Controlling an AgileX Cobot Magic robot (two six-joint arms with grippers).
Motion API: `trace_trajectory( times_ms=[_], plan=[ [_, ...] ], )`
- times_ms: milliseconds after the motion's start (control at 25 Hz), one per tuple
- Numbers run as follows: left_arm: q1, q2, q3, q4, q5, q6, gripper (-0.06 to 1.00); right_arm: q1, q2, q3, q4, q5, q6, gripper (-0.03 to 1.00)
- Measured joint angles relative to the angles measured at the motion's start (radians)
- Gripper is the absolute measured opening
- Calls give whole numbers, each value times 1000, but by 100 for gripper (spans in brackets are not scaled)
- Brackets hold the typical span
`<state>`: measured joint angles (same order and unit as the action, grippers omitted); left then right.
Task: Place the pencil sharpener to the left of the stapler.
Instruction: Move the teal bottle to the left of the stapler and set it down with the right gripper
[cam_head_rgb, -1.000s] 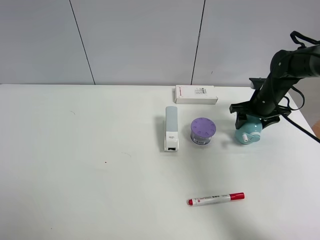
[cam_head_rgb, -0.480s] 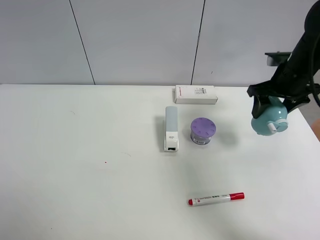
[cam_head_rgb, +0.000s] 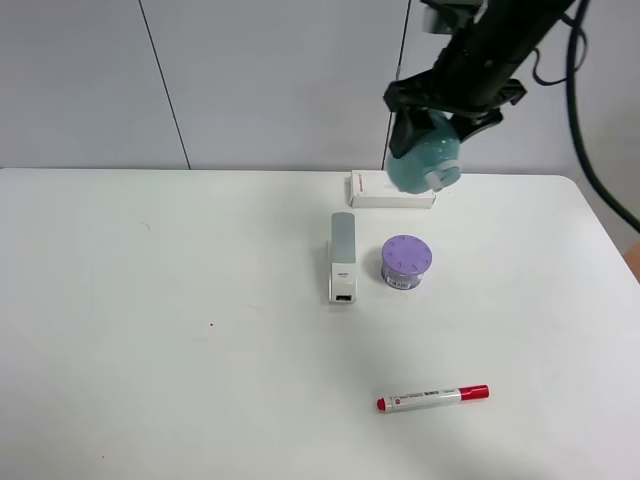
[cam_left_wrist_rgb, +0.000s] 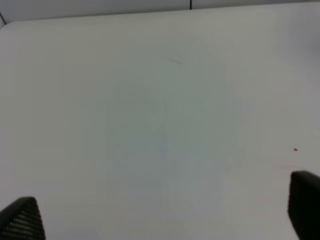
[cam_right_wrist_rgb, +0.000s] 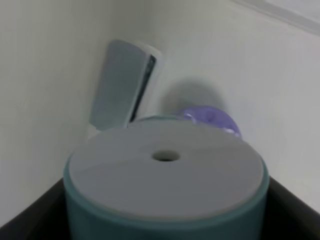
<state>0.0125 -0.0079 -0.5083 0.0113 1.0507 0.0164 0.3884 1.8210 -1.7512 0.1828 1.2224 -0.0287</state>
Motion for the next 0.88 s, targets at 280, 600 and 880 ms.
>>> trace_trajectory(
  times_ms=[280, 600, 880],
  plan=[
    [0, 0, 0, 0, 0, 0, 99, 184, 235, -233, 1, 1, 53, 65],
    [0, 0, 0, 0, 0, 0, 99, 302, 484, -390, 7, -2, 162, 65],
    [0, 0, 0, 0, 0, 0, 99, 319, 559, -390, -71, -2, 234, 65]
  ],
)
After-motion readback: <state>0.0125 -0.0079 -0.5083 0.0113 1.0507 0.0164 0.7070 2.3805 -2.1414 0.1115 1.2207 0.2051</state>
